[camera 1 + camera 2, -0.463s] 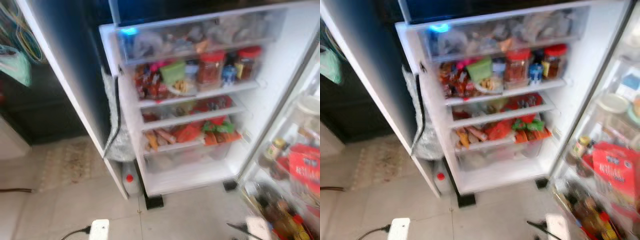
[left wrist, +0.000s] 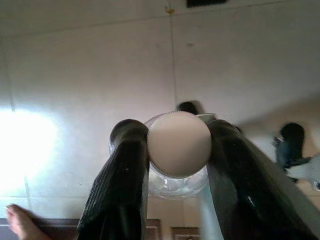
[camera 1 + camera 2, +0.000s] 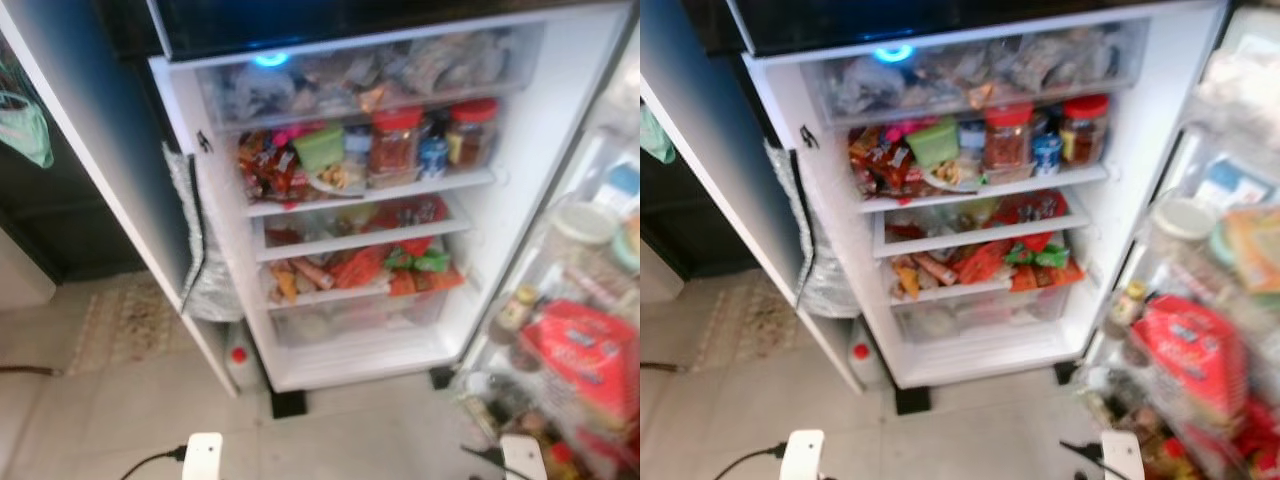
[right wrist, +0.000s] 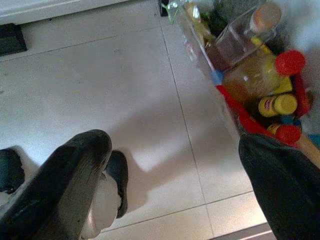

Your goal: Restocking fridge

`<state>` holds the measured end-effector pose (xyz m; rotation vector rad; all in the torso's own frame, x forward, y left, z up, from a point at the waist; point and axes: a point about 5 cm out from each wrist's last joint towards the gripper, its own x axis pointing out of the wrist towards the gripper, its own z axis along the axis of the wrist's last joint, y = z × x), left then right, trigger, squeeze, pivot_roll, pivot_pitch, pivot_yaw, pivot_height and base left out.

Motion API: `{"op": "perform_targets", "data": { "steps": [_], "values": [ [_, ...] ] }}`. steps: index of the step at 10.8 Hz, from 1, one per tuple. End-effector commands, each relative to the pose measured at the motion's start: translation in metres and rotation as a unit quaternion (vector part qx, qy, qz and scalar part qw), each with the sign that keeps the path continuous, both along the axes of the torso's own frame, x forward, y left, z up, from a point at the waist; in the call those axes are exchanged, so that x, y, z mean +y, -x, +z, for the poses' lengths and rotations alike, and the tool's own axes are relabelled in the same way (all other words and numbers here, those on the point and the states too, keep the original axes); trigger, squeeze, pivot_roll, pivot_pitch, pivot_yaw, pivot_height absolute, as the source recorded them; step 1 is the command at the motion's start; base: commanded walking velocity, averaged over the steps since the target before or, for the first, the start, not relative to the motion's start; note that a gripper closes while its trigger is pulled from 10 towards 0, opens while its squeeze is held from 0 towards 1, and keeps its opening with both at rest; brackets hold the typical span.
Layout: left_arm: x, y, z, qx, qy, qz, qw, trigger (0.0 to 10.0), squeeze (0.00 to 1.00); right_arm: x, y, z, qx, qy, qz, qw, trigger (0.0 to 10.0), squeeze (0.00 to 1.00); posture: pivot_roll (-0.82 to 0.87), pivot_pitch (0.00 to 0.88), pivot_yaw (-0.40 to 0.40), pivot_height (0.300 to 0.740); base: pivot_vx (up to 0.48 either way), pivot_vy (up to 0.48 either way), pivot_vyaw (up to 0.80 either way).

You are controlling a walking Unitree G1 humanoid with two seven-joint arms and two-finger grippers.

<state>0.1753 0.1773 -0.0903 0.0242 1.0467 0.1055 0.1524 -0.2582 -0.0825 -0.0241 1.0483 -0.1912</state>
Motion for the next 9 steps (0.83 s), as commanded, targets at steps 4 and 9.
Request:
{"op": "perform_targets", "data": {
  "steps": [4,9],
  "values": [
    [0.0059,0.0049,-0.0016,0.008,-0.004,-0.009,1.0,10.0,0.0,0.008,0.0001,-0.0025,0.0,-0.009,0.0,1.0,10.0,0.0,-0.11,0.0,0.086,0.74,0.0,-0.276,0.0],
    [0.0058,0.0027,-0.0003,-0.004,-0.003,-0.025,1.0,10.0,0.0,0.0081,0.0003,-0.0026,-0.003,-0.009,-0.007,1.0,10.0,0.0,-0.11,0.0,0.082,0.74,0.0,-0.173,0.0]
  ]
}}
